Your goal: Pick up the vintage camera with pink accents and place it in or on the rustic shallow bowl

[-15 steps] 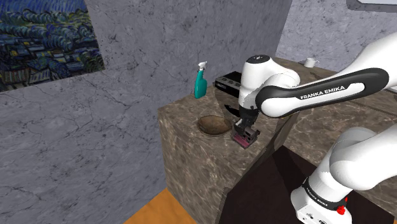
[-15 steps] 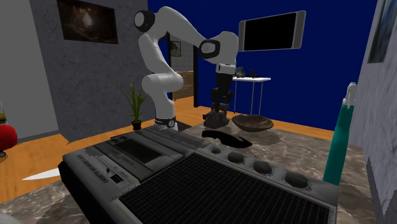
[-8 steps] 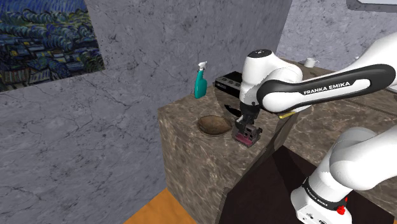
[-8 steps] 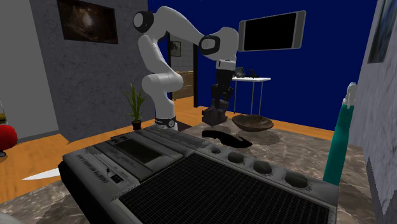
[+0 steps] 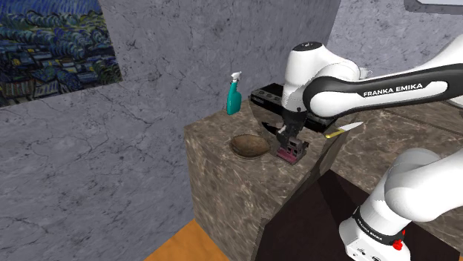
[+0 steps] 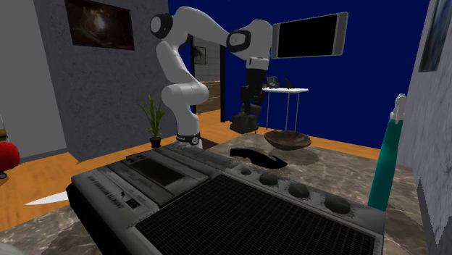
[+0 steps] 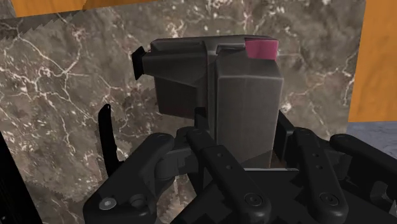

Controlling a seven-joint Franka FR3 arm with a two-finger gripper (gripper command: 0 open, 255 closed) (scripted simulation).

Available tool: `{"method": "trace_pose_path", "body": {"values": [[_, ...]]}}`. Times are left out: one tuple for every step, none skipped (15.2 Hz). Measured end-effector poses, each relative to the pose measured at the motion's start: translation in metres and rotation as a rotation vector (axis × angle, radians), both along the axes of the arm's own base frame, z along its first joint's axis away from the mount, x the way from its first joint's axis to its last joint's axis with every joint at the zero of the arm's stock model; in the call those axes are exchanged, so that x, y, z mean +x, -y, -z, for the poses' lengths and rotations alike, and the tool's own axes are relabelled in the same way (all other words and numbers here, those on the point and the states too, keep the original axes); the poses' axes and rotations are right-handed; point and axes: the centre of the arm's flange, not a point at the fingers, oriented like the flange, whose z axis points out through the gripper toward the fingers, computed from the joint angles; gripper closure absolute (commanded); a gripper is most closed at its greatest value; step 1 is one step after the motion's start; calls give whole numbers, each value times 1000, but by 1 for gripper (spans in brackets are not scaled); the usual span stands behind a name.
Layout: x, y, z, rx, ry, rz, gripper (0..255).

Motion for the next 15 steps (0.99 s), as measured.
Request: {"method": "trace_pose_path", "body": {"values": [[1, 0, -6, 0, 0, 0, 255], [1, 1, -11, 0, 0, 0, 255], [1, 2, -16, 0, 0, 0, 255], [1, 1, -21, 0, 0, 0, 255], [1, 1, -27, 0, 0, 0, 255], [2, 0, -33, 0, 0, 0, 255], [1, 0, -39, 0, 0, 0, 255], [1, -1, -44, 0, 0, 0, 255], [1, 0, -49, 0, 0, 0, 255], [1, 1, -54, 0, 0, 0, 255], [1, 1, -59, 0, 0, 0, 255], [5, -3, -63, 0, 0, 0, 255], [15, -9, -66, 0, 0, 0, 255], [24, -13, -70, -1, 0, 0, 255], [36, -19, -75, -1, 0, 0, 255]]}}
